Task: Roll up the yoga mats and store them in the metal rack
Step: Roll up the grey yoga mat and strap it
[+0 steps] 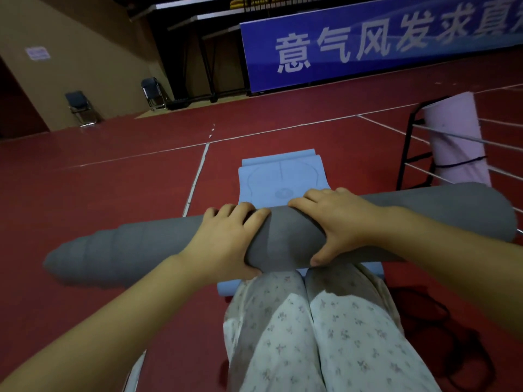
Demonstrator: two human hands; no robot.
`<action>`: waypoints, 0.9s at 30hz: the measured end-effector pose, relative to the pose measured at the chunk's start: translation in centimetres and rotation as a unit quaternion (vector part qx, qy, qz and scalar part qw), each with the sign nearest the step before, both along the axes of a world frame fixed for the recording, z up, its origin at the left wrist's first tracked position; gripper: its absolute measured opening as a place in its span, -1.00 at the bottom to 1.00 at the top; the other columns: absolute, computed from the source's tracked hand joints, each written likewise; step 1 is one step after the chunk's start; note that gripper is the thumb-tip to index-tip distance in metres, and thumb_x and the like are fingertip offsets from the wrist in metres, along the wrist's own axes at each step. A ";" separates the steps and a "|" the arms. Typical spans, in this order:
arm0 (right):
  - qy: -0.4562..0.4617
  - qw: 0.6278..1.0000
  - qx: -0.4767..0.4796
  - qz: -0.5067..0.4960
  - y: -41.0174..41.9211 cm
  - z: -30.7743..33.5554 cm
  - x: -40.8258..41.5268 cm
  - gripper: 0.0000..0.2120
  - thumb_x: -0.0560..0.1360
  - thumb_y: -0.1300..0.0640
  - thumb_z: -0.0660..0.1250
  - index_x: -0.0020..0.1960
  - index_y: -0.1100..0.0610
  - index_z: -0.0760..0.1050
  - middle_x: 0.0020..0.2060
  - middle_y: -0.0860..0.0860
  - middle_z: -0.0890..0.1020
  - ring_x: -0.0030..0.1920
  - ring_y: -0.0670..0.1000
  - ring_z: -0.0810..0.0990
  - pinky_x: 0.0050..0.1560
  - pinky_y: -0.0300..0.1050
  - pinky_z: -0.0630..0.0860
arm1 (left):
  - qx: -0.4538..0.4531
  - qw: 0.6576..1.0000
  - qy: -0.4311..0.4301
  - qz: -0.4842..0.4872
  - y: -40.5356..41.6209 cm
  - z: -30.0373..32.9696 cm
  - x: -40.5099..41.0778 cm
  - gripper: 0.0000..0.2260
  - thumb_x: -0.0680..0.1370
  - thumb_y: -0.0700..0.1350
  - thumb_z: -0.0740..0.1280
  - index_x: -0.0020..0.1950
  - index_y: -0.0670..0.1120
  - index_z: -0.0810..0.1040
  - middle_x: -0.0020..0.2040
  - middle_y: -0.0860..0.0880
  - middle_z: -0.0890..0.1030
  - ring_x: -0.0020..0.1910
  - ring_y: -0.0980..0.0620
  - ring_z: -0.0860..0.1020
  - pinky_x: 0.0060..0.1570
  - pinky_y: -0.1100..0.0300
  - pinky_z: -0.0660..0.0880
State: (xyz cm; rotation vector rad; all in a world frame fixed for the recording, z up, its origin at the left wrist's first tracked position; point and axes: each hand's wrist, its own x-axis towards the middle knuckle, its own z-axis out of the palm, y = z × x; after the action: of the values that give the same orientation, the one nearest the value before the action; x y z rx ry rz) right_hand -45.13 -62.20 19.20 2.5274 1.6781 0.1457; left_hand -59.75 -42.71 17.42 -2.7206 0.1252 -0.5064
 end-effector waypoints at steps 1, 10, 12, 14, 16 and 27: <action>0.000 1.000 0.003 0.004 -0.6 0.6 -0.5 0.00 0.18 -0.43 0.39 0.46 -0.10 0.05 0.24 -0.05 0.35 0.19 0.03 0.40 0.13 -0.02 0.32 | 0.005 1.000 -0.004 -0.001 -0.4 0.7 -0.6 -0.10 0.09 0.34 0.42 0.34 -0.04 0.36 0.11 -0.07 0.52 -0.07 -0.15 0.55 -0.22 -0.03 0.46; 0.068 0.996 -0.029 0.054 -5.7 0.8 -7.0 0.01 0.18 -0.52 0.30 0.46 -0.19 -0.06 0.29 -0.19 0.28 0.25 -0.10 0.34 0.23 -0.08 0.29 | -0.003 0.996 0.090 -0.004 -5.4 2.4 -8.1 -0.15 0.11 0.41 0.29 0.30 -0.01 0.39 0.02 0.00 0.53 -0.16 -0.06 0.56 -0.27 0.03 0.51; 0.105 0.991 -0.038 0.067 -6.0 -0.7 -7.5 0.00 0.19 -0.51 0.31 0.47 -0.22 -0.06 0.29 -0.23 0.27 0.25 -0.15 0.32 0.23 -0.14 0.26 | -0.029 0.991 0.132 0.003 -5.7 0.9 -8.7 -0.14 0.11 0.40 0.29 0.32 0.01 0.36 0.03 0.01 0.52 -0.15 -0.05 0.57 -0.24 0.02 0.54; 0.134 0.988 -0.035 0.070 -5.5 -1.3 -7.3 -0.01 0.20 -0.50 0.33 0.47 -0.25 -0.04 0.30 -0.28 0.26 0.25 -0.20 0.30 0.21 -0.21 0.22 | -0.062 0.984 0.166 0.015 -5.2 0.1 -8.7 -0.12 0.13 0.41 0.29 0.37 0.04 0.27 0.10 0.02 0.48 -0.05 -0.04 0.56 -0.13 0.00 0.55; 0.168 0.983 -0.026 0.064 -4.8 -1.1 -6.3 -0.03 0.18 -0.47 0.37 0.47 -0.26 0.03 0.28 -0.32 0.31 0.24 -0.24 0.34 0.21 -0.25 0.26 | -0.106 0.976 0.190 0.015 -4.4 0.4 -8.0 -0.10 0.16 0.41 0.33 0.41 0.09 0.19 0.20 0.06 0.44 0.08 0.01 0.52 0.03 0.06 0.51; 0.232 0.959 0.130 0.099 -4.6 -0.4 -4.3 -0.33 0.24 -0.37 0.42 0.31 -0.24 0.39 0.19 -0.33 0.42 0.21 -0.30 0.40 0.22 -0.25 0.40 | -0.344 0.872 0.349 0.000 -0.2 2.6 -3.0 -0.20 0.15 0.27 0.56 0.31 0.22 0.33 0.21 0.27 0.46 0.17 0.28 0.46 0.20 0.19 0.45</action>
State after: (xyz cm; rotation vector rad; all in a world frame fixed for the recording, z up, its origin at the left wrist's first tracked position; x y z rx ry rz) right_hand -49.45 -66.78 18.78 2.7303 2.2172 -0.2494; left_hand -62.77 -42.91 20.01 -3.4640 0.1474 0.5889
